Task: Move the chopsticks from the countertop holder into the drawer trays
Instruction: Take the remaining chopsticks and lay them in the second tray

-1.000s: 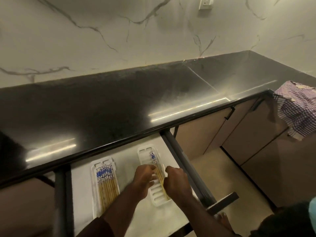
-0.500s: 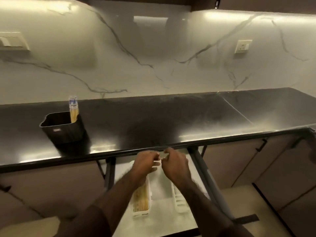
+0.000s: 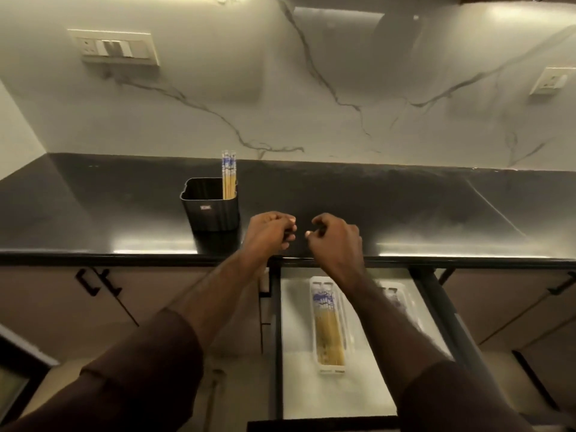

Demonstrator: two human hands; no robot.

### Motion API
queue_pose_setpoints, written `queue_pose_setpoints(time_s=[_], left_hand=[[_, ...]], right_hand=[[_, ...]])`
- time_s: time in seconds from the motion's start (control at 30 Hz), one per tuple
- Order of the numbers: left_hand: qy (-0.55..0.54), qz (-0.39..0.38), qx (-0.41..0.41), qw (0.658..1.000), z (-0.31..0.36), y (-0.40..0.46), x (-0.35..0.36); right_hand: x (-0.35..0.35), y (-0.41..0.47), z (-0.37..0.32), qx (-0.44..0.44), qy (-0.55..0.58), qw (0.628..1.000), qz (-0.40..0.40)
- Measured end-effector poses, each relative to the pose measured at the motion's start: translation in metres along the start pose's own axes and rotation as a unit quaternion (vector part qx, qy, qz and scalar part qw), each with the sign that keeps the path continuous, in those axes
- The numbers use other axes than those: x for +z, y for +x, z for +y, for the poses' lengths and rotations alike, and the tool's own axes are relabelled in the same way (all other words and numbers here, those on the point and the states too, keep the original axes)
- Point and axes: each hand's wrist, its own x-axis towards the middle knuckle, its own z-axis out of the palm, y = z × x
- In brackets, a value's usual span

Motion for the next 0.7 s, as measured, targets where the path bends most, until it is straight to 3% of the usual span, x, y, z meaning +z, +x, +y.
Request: queue_pose_setpoints(time_s=[0.3, 0.7], left_hand=[[-0.021, 0.036, 0.033, 0.999, 0.015, 0.032, -0.100], [-0.031, 0.079, 0.061, 0.995, 0.030, 0.055, -0.104]], right_hand=[[0.055, 0.025, -0.073, -0.035, 0.003, 0.999, -0.006], [0.054, 0.054, -0.089, -0.081, 0.016, 0.996, -0.034]])
